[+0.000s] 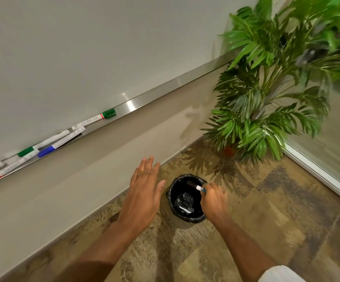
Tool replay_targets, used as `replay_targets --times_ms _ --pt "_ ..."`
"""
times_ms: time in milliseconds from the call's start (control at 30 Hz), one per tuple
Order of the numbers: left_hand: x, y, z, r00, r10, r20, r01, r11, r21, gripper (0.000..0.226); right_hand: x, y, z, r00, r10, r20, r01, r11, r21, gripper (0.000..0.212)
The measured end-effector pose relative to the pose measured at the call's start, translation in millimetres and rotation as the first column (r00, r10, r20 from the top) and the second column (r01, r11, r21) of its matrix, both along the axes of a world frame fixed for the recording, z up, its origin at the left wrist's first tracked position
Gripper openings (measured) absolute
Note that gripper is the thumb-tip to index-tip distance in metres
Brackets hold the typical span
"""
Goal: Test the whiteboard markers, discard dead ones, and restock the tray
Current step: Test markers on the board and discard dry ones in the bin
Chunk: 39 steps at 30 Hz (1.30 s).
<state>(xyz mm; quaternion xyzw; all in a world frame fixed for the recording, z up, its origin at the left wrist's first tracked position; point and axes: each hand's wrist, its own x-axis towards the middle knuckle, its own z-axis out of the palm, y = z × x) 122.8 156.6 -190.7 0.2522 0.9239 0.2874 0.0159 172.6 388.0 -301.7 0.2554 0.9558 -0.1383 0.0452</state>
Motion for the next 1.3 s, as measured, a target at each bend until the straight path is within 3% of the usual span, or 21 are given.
replay_targets --times_ms 300,600,733,1000,1300 --pt "0.1 -13.5 -11.9 0.999 0.028 0.017 -0.028 0.999 -0.016 0.062 -21.0 12.3 -6.7 0.999 -0.043 0.018 0.043 0.999 -0.032 0.034" --pt "6.5 -30.6 16.5 0.998 0.054 0.018 -0.054 0.999 0.006 0.063 -15.3 -20.4 45.3 0.971 -0.059 -0.231 0.023 0.987 -0.156 0.029" --pt "11.1 -46.4 41.0 0.996 0.093 0.009 -0.094 0.995 0.034 0.066 -12.9 -51.2 84.3 0.919 -0.006 -0.395 -0.079 0.977 -0.198 0.021" --pt "26.6 -93.2 101.1 0.982 0.189 -0.025 -0.188 0.981 0.035 0.057 -12.4 -120.0 170.2 0.821 0.072 -0.566 -0.255 0.933 -0.252 0.020" --pt "40.4 -195.8 159.3 0.914 0.377 -0.150 -0.372 0.926 0.063 0.062 -23.4 -254.1 245.0 0.634 0.286 -0.718 -0.557 0.813 -0.169 0.027"
